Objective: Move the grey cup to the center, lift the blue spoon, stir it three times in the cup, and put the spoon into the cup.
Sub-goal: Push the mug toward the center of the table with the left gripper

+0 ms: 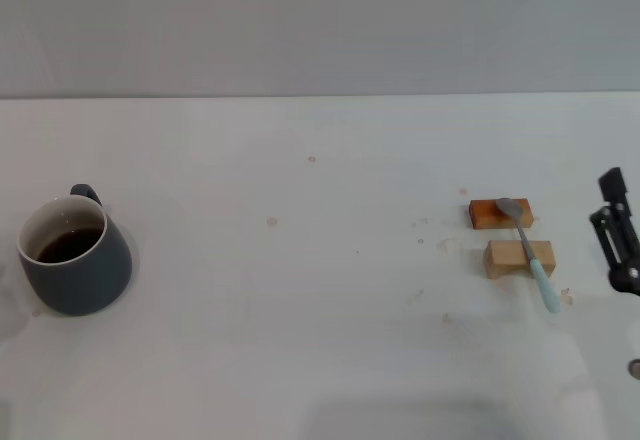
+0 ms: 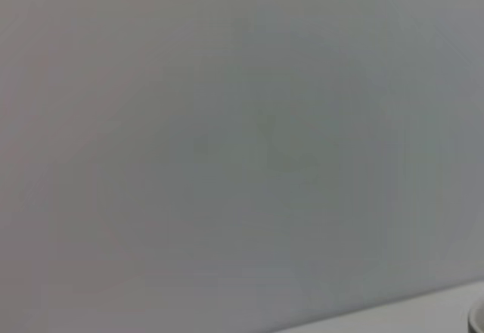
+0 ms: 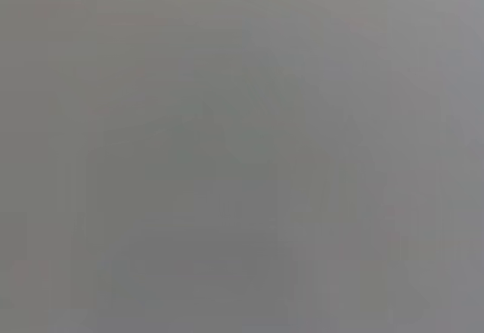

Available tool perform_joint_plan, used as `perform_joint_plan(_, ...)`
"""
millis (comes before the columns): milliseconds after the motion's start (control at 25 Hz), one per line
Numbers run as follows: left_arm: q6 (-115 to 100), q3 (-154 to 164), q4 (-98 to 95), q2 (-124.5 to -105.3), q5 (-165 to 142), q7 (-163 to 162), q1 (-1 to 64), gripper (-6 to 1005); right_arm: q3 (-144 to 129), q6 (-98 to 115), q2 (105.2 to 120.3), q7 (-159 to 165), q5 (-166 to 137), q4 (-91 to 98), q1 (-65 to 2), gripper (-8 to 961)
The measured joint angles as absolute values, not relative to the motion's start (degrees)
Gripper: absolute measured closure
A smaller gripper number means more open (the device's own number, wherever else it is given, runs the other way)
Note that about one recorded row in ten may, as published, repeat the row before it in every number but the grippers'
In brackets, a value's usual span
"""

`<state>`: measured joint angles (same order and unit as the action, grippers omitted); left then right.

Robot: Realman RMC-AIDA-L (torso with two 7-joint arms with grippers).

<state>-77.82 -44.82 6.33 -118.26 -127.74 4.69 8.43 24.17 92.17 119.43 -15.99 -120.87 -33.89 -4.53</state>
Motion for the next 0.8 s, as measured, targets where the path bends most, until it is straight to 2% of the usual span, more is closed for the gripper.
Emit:
perform_joint_plan(360, -72.3, -44.5, 4.8, -118.21, -128.0, 6.1, 13.2, 1001, 24.2, 97.7, 119.38, -15.0, -114.6, -33.3, -0.3, 239)
perform_joint_plan(800, -67.2, -43.7, 5.2, -118.42, -128.0, 10.7, 15.8, 1001, 23.4, 98.1, 119.45, -12.9, -114.5, -32.1, 0.0, 239)
